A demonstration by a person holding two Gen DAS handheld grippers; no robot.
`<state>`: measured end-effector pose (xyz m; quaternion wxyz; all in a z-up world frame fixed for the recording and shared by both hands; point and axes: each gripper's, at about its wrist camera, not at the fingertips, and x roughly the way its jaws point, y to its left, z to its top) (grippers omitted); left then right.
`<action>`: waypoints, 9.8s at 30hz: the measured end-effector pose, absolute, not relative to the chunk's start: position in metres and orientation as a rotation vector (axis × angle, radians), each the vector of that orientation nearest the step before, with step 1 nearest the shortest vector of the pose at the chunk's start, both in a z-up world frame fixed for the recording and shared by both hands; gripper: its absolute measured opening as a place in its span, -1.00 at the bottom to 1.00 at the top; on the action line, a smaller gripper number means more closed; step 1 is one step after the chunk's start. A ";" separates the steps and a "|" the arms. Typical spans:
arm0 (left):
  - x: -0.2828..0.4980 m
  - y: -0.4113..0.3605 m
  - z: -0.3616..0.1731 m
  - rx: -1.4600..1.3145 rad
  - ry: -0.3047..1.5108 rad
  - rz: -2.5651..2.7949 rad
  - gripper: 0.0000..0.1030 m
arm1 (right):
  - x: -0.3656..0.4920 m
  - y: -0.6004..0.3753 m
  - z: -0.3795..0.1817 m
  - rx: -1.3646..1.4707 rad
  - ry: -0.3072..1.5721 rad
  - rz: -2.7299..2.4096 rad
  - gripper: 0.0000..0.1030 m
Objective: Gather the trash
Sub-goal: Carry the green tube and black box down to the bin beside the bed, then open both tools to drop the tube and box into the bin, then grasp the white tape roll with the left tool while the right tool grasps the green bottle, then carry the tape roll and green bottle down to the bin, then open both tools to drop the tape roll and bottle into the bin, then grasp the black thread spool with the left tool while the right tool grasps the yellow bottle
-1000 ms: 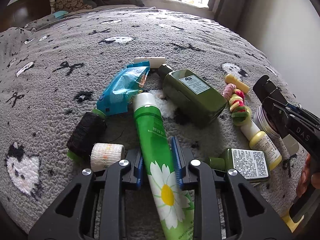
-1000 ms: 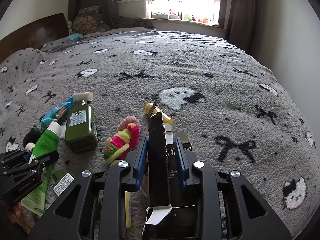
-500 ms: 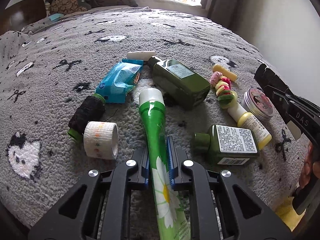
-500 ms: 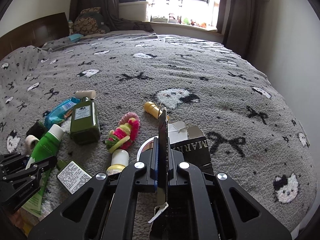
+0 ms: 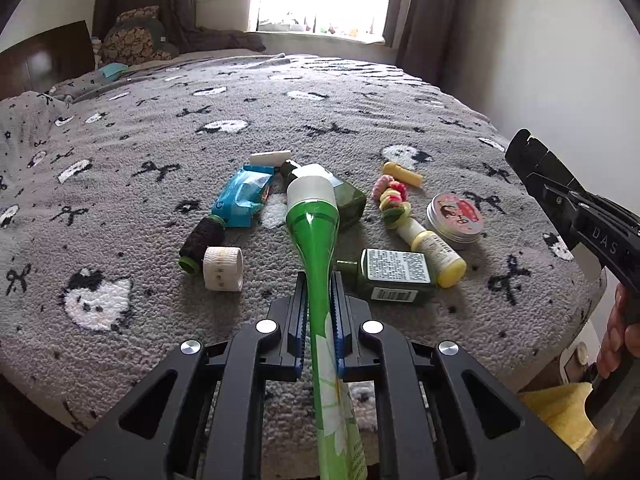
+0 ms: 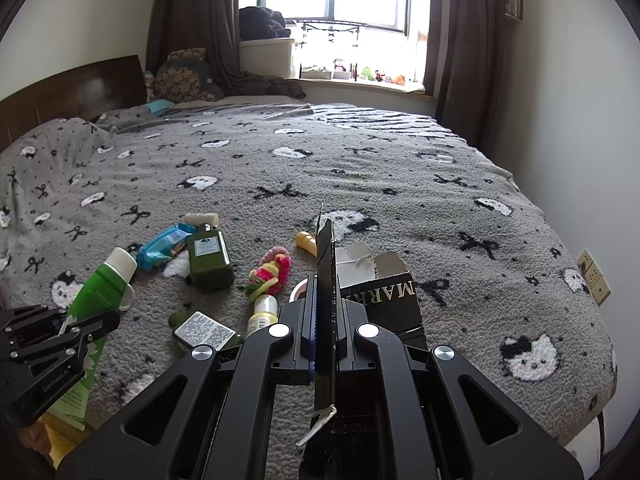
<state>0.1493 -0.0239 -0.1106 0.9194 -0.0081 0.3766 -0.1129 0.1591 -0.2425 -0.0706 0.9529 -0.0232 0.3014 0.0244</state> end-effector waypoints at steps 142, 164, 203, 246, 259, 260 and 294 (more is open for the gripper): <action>0.172 0.053 -0.161 0.051 0.880 -0.161 0.84 | 0.219 -0.171 -0.175 -0.006 0.862 0.328 0.60; 0.214 0.031 -0.171 -0.008 0.906 -0.205 -0.31 | 0.176 -0.199 -0.163 0.014 0.809 0.307 0.28; -0.005 -0.022 -0.176 0.078 0.964 -0.363 -0.55 | 0.000 -0.234 -0.183 0.009 0.930 0.232 0.28; 0.010 -0.047 -0.313 0.105 1.349 -0.443 0.30 | 0.030 -0.229 -0.288 0.117 1.265 0.220 0.49; 0.010 -0.023 -0.231 0.119 1.119 -0.352 0.77 | 0.027 -0.253 -0.219 0.043 1.056 0.114 0.66; 0.010 -0.021 -0.223 0.120 1.096 -0.345 0.79 | 0.026 -0.255 -0.209 0.031 1.025 0.104 0.66; 0.180 0.038 -0.157 0.112 0.898 -0.128 0.78 | 0.197 -0.242 -0.164 -0.019 0.842 0.171 0.29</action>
